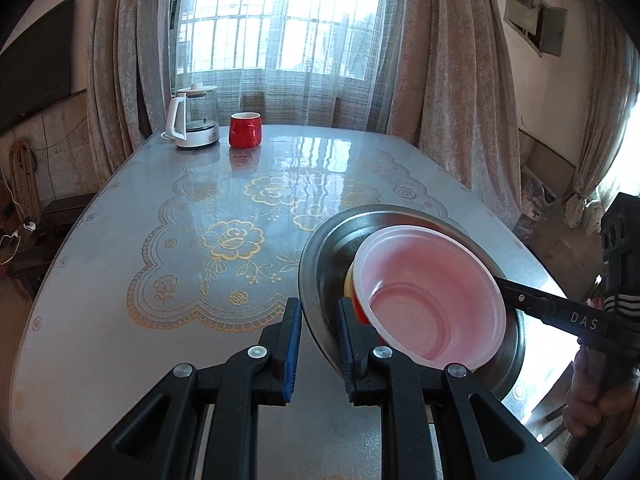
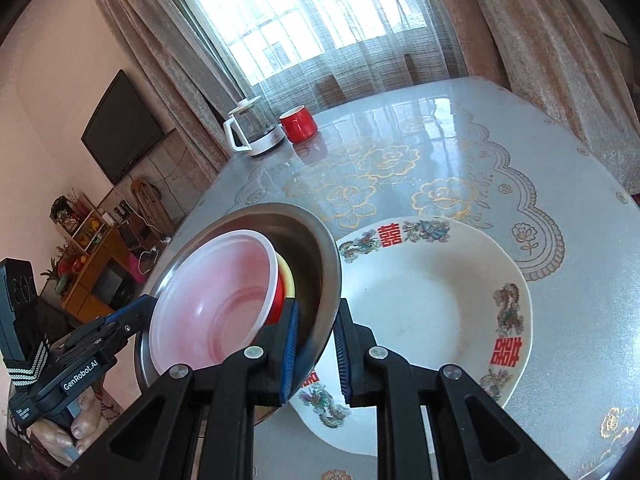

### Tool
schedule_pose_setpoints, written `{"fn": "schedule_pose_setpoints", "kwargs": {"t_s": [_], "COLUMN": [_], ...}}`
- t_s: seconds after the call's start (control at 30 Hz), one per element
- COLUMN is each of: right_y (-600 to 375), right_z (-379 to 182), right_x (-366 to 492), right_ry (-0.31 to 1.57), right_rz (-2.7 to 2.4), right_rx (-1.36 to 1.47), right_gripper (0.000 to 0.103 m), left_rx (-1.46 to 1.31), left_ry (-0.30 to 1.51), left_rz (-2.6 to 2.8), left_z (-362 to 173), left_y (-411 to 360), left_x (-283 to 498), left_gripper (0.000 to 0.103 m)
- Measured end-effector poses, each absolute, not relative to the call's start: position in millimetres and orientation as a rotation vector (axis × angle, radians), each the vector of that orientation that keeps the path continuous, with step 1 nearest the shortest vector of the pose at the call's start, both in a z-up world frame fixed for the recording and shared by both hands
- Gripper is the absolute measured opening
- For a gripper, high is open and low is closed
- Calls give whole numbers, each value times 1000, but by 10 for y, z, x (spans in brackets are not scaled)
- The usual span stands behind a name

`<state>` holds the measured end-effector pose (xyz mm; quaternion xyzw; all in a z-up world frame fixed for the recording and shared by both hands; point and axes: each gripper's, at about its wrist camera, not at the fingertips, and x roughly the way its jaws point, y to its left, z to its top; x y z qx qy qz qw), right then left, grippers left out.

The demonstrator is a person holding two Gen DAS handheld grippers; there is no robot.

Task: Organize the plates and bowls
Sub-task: 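Grasp the steel bowl rim with both grippers and lift it, then carry the nested steel bowl over the teal plate stack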

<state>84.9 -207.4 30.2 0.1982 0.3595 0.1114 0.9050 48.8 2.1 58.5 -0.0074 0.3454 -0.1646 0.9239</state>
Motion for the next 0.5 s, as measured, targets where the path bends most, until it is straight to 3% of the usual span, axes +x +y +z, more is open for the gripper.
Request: {"fn": "schedule_pose_setpoints", "kwargs": {"t_s": [0.5], "right_y": [-2754], "right_z": [206], "right_x": [703], "right_ry": [726], "right_rz": [52], "right_rx": [486], "right_gripper": [18], "left_rx": [30], "left_ry": [776], "left_rz": [-471], "left_z": [500], "left_y": [-704], "left_x": [750], "left_gripper": [18]}}
